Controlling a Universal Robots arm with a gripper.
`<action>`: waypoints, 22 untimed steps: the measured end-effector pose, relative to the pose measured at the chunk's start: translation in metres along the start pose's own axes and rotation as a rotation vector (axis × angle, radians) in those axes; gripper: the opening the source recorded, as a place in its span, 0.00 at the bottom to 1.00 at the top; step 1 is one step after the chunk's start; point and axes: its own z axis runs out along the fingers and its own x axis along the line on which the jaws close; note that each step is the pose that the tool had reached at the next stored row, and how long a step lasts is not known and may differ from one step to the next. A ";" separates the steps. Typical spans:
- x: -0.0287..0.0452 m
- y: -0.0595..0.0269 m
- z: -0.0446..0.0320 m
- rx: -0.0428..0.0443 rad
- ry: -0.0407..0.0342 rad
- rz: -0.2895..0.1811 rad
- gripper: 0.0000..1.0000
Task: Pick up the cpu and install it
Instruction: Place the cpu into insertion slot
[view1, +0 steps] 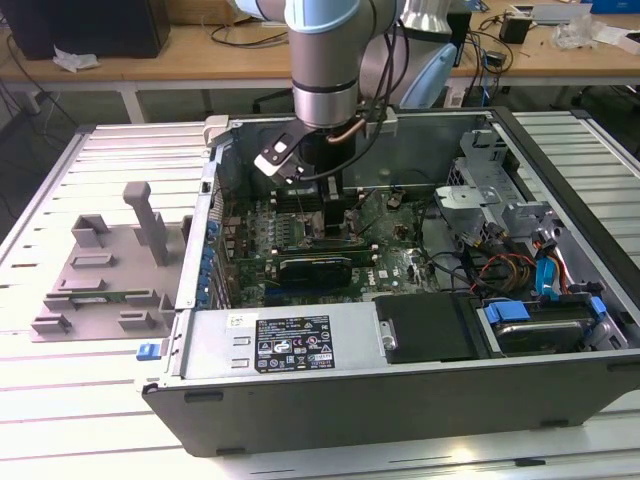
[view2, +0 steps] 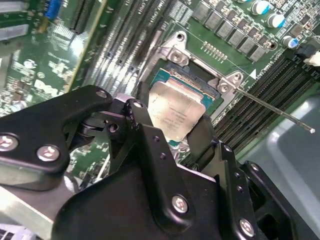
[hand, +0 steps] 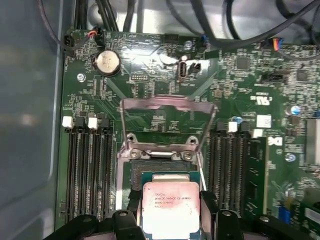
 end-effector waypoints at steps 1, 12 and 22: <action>0.0009 0.0000 0.0025 0.0007 0.0000 0.001 0.55; 0.0022 -0.0003 0.0126 0.0025 0.0114 0.030 0.55; 0.0032 0.0000 0.0176 0.0028 0.0224 0.034 0.55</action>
